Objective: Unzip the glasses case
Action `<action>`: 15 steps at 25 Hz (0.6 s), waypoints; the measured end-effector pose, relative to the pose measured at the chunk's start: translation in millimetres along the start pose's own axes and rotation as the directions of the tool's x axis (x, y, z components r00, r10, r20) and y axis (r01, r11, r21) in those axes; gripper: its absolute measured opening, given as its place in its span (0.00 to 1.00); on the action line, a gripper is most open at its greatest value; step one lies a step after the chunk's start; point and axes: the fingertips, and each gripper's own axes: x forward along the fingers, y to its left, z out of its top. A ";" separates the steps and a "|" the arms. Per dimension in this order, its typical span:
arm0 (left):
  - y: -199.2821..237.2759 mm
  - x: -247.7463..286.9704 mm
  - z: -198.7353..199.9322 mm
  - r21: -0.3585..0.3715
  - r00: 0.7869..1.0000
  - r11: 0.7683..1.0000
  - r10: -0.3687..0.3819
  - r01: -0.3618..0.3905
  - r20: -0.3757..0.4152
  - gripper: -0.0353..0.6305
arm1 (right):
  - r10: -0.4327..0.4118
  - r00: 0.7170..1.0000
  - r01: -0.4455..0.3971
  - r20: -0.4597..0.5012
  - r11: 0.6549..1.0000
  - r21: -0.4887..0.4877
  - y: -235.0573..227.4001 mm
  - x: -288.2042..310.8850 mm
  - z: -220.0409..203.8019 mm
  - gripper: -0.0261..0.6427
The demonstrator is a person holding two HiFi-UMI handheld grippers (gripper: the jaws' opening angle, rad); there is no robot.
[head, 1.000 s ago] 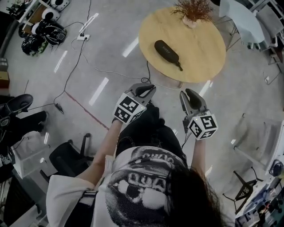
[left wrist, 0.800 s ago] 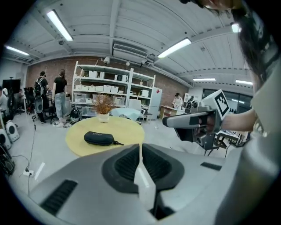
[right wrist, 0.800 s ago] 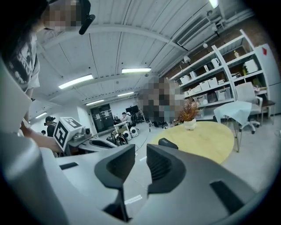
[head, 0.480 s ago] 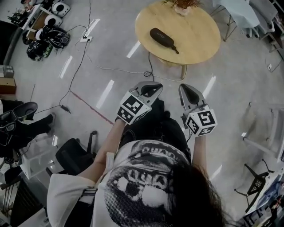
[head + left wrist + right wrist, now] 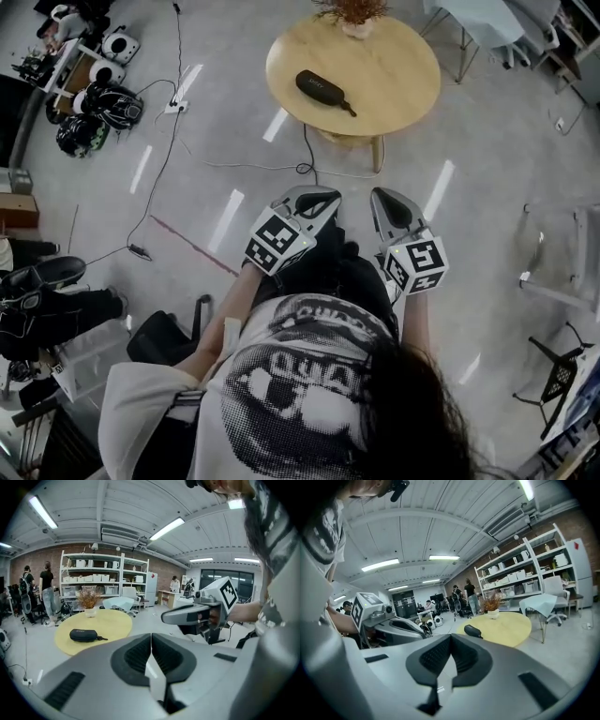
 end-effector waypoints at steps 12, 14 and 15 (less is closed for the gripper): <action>-1.4 25.4 19.5 0.006 0.996 0.997 -0.077 0.077 0.038 0.07 | -0.100 0.995 0.100 -0.005 0.995 0.009 -22.1 -12.7 3.3 0.02; -1.0 28.9 21.9 0.005 0.996 0.997 -0.082 0.082 0.042 0.07 | -0.104 0.994 0.105 -0.007 0.995 0.000 -25.5 -14.0 6.7 0.03; -0.6 30.2 22.4 0.004 0.995 0.996 -0.085 0.084 0.043 0.07 | -0.105 0.994 0.105 -0.009 0.994 -0.003 -26.3 -14.2 7.2 0.03</action>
